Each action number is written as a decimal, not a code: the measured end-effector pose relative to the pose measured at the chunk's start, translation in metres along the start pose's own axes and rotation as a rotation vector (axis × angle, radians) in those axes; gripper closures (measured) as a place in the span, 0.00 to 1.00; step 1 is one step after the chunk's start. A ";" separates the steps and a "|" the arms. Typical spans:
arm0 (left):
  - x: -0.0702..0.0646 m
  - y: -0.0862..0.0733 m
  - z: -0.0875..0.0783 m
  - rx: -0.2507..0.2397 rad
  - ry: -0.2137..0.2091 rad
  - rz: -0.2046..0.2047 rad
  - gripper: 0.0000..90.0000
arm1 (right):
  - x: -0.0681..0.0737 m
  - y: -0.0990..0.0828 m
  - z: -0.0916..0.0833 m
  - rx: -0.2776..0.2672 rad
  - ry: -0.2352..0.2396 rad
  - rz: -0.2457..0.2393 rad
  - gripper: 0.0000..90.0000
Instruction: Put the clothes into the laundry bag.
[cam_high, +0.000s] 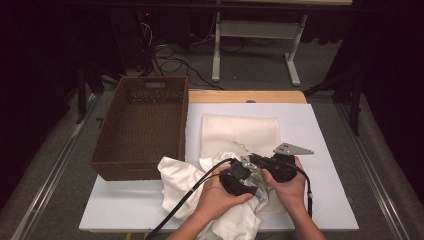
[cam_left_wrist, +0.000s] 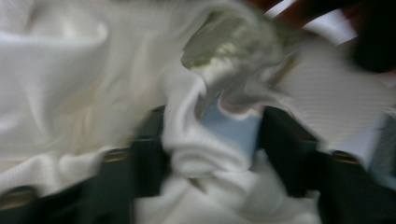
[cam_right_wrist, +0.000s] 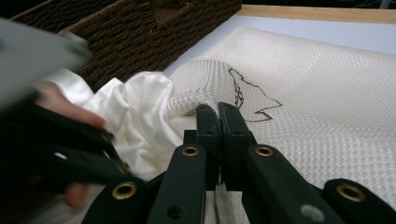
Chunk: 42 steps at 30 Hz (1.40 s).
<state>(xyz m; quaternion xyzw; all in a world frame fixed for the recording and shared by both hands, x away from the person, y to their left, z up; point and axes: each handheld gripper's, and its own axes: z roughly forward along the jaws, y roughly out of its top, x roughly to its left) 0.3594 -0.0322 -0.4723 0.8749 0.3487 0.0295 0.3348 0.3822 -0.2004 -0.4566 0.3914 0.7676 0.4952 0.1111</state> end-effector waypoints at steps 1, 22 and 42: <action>0.001 0.001 0.000 -0.011 0.008 -0.009 0.82 | 0.001 0.000 0.000 0.000 0.000 -0.001 0.99; 0.026 -0.006 -0.074 -0.350 0.199 -0.139 0.50 | -0.005 -0.003 -0.003 -0.012 0.016 0.006 0.99; 0.023 -0.005 -0.021 -0.124 0.005 -0.071 0.95 | 0.000 0.001 -0.002 -0.038 0.031 0.002 0.99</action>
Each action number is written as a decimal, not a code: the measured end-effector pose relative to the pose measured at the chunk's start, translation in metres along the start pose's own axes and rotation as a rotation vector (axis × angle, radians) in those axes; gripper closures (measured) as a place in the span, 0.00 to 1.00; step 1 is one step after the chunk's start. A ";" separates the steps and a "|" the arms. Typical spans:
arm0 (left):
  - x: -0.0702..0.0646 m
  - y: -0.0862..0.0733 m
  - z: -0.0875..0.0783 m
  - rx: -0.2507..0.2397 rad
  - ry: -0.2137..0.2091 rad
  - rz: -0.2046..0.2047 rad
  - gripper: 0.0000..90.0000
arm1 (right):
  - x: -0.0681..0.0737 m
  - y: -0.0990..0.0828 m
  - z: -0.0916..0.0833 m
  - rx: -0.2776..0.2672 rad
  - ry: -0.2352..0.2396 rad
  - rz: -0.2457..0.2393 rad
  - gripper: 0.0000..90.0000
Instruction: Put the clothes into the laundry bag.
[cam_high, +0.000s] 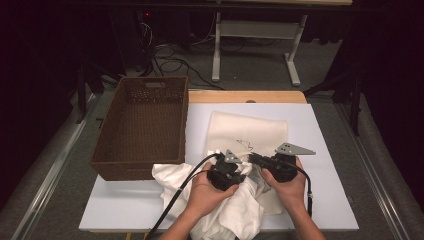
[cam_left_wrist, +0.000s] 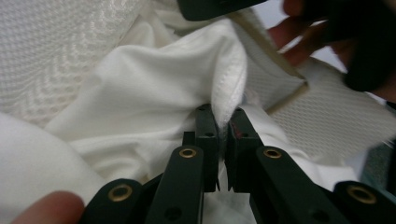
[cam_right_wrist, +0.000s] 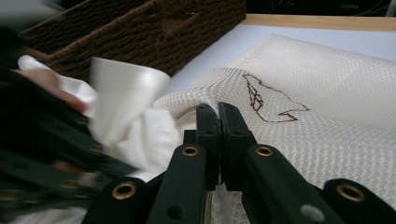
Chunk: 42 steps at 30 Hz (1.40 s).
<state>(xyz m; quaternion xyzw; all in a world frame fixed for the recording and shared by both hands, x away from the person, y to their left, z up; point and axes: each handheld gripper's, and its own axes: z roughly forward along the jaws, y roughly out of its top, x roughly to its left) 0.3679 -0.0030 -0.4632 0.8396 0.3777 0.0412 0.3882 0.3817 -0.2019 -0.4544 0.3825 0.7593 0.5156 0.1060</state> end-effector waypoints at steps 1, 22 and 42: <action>0.003 0.003 0.010 -0.002 0.087 0.003 0.96 | 0.004 0.001 -0.001 0.001 0.007 -0.006 0.99; -0.003 -0.026 -0.013 0.093 0.015 -0.045 0.11 | 0.004 -0.001 0.001 0.017 0.003 -0.016 0.98; -0.004 -0.012 0.015 -0.072 0.031 -0.092 0.82 | 0.009 -0.005 0.007 0.033 0.045 -0.032 0.98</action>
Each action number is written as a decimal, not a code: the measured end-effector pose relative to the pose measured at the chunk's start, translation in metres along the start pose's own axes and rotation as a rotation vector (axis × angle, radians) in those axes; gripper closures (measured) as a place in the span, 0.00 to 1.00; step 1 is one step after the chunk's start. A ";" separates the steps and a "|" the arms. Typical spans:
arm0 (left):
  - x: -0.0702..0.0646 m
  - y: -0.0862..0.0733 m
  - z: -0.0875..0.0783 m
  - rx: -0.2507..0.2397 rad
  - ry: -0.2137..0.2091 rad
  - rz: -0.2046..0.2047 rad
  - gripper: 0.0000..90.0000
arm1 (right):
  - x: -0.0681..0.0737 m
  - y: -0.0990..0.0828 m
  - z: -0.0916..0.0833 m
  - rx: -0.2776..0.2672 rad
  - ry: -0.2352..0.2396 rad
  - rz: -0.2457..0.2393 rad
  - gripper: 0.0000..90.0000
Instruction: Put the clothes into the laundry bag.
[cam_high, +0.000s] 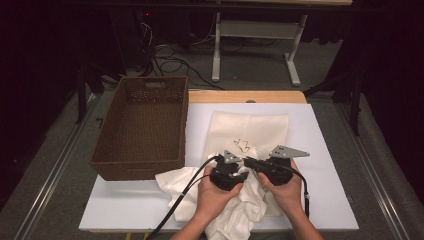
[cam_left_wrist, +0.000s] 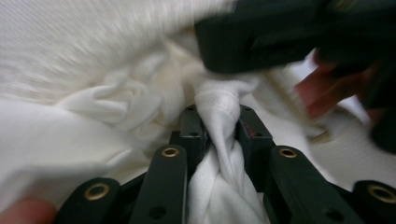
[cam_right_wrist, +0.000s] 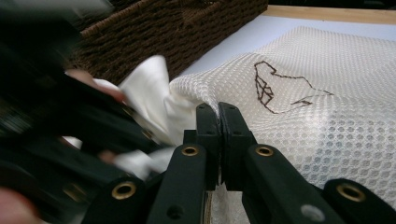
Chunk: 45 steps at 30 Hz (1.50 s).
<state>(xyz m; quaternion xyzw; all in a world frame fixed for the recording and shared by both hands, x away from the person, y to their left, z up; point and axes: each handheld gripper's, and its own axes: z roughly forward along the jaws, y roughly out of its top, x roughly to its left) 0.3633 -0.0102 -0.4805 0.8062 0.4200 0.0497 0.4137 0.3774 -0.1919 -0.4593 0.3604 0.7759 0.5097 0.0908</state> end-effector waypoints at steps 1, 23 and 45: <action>0.002 -0.002 0.007 0.022 -0.018 0.000 0.78 | -0.002 -0.001 0.000 0.002 0.002 0.001 0.98; -0.011 -0.030 -0.023 0.144 0.026 0.090 0.74 | 0.002 -0.001 0.005 0.005 0.017 -0.010 0.98; 0.012 -0.014 -0.063 -0.062 0.044 -0.005 0.36 | -0.001 -0.002 0.001 0.001 0.009 0.007 0.98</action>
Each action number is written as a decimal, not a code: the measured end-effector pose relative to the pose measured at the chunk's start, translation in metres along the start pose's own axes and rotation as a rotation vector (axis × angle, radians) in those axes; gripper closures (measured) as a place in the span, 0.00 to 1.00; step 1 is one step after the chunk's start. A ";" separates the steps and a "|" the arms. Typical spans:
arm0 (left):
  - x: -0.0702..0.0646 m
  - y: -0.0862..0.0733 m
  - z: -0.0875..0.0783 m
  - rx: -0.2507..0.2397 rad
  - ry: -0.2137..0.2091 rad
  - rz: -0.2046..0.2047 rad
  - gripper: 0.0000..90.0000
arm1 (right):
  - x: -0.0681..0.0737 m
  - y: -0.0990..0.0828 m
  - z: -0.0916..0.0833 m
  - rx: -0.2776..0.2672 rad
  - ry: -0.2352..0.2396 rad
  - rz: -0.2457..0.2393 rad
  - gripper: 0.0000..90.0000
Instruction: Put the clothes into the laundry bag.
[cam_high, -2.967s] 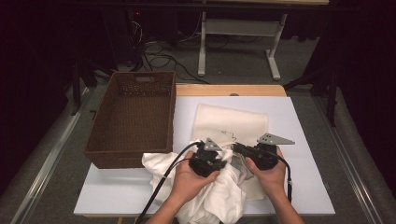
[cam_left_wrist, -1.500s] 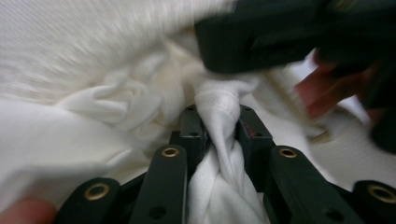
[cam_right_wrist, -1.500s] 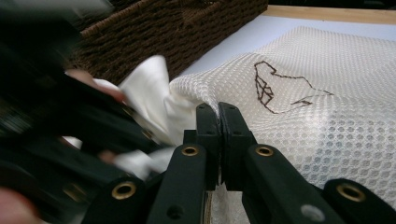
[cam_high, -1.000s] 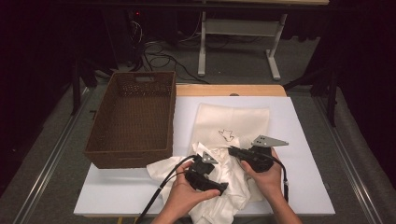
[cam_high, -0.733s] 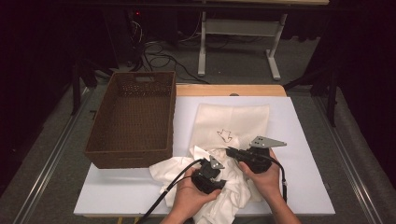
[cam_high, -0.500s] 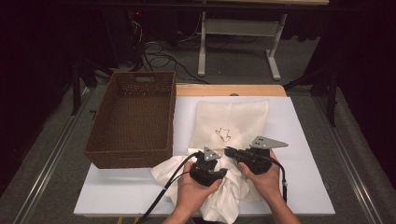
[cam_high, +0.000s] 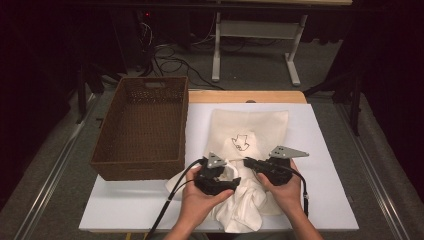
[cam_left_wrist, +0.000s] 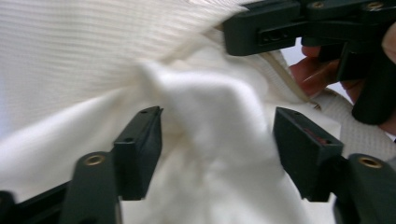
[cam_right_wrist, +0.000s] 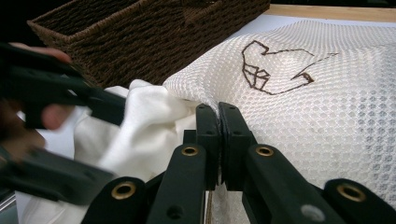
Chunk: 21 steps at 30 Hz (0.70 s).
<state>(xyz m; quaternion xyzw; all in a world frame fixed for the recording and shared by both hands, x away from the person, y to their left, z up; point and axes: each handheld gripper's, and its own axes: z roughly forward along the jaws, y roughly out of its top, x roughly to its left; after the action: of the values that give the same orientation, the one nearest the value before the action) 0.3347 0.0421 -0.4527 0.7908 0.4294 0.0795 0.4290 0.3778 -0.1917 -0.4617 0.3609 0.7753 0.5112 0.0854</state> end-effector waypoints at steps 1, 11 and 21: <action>0.003 -0.004 -0.003 0.024 -0.004 -0.003 0.33 | 0.000 0.000 0.000 -0.001 0.000 0.001 0.98; -0.027 -0.026 0.046 0.244 0.099 0.142 0.66 | 0.003 0.000 0.003 0.003 0.005 -0.014 0.98; -0.024 0.000 0.037 0.077 0.070 0.040 0.86 | 0.011 0.004 0.002 -0.020 0.041 -0.040 0.98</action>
<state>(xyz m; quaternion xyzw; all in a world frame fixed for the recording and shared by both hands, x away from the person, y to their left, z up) 0.3378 0.0013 -0.4700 0.8118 0.4309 0.0989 0.3814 0.3726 -0.1820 -0.4562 0.3338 0.7789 0.5243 0.0831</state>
